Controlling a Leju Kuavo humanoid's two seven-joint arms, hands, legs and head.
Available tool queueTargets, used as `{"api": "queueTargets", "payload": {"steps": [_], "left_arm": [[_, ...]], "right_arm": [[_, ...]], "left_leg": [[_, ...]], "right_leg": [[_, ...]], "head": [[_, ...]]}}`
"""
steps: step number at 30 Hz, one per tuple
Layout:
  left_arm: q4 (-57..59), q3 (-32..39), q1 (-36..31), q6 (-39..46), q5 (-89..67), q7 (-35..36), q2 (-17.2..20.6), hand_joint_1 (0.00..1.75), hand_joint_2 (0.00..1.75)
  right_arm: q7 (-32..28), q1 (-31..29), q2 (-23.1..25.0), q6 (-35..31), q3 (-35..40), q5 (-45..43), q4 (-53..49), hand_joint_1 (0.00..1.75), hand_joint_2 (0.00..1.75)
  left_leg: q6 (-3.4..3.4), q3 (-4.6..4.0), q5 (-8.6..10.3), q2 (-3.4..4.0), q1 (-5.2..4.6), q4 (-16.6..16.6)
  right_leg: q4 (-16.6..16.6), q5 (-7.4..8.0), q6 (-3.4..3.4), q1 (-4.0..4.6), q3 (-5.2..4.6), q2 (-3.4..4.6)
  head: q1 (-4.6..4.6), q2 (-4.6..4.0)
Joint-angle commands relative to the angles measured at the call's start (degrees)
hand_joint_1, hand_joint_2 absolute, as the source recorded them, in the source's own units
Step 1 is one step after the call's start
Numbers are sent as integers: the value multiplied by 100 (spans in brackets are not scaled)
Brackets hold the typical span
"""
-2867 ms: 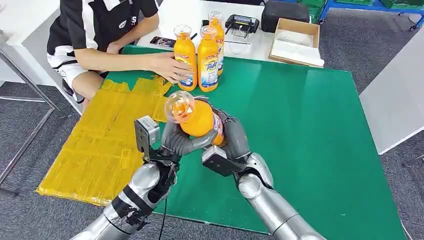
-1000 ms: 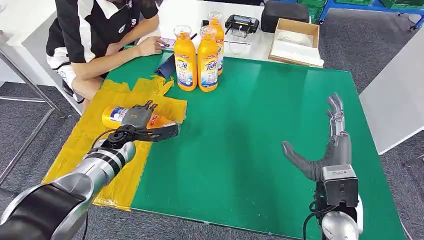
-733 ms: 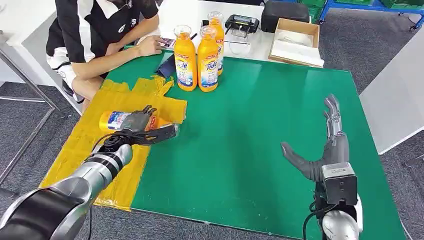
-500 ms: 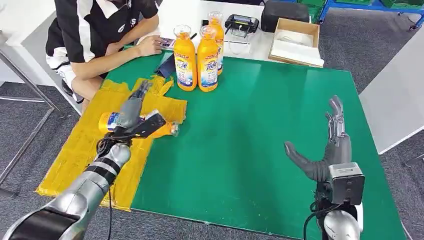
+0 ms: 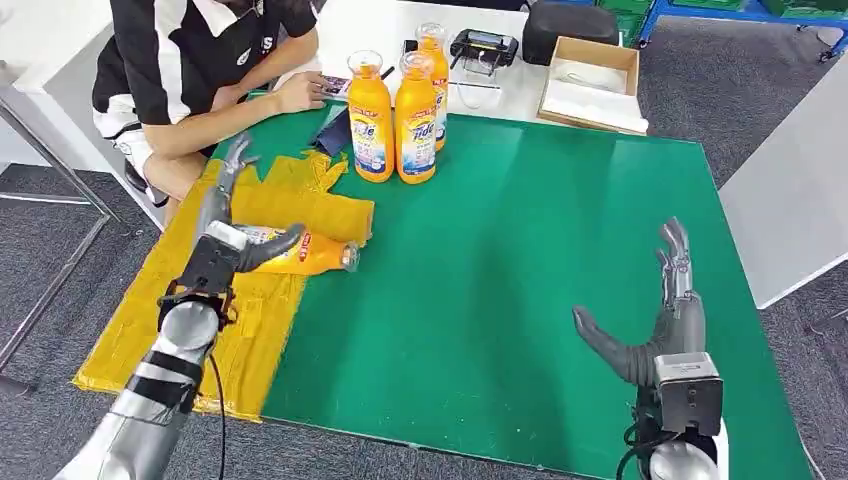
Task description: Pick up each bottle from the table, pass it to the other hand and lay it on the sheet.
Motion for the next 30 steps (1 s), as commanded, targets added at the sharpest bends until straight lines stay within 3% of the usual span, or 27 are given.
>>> {"api": "queueTargets", "payload": {"steps": [1, 21, 22, 30], "left_arm": [[-644, -75, 1621, -1067, 1969, 581, -274, 0, 175], [-546, -244, 1563, -816, 1853, 371, -264, 0, 175], [-558, -257, 1553, -736, 1770, 335, -269, 0, 175], [-439, -311, 1547, -601, 1524, 201, -303, 0, 175]], "right_arm": [[312, 693, 97, 106, -348, -442, 32, 0, 175], [1, 245, 228, -119, 49, -533, 645, 0, 175], [-2, 248, 192, -142, 99, -485, 624, 0, 0], [110, 128, 162, -95, 376, -454, 834, 0, 0]], "left_leg": [[-11, 44, -23, 9, 1, -9], [-17, 48, -25, 4, 11, -1], [-15, 34, -18, 4, 10, -4], [-16, 42, -20, 5, 10, -4]], "right_leg": [[-13, -19, -13, -1, 42, 21], [-6, -23, -22, 7, 46, 22], [-7, -16, -20, 6, 31, 19], [-7, -18, -22, 6, 39, 21]], "head": [[0, 0], [0, 0], [-2, 0], [0, 0]]}}
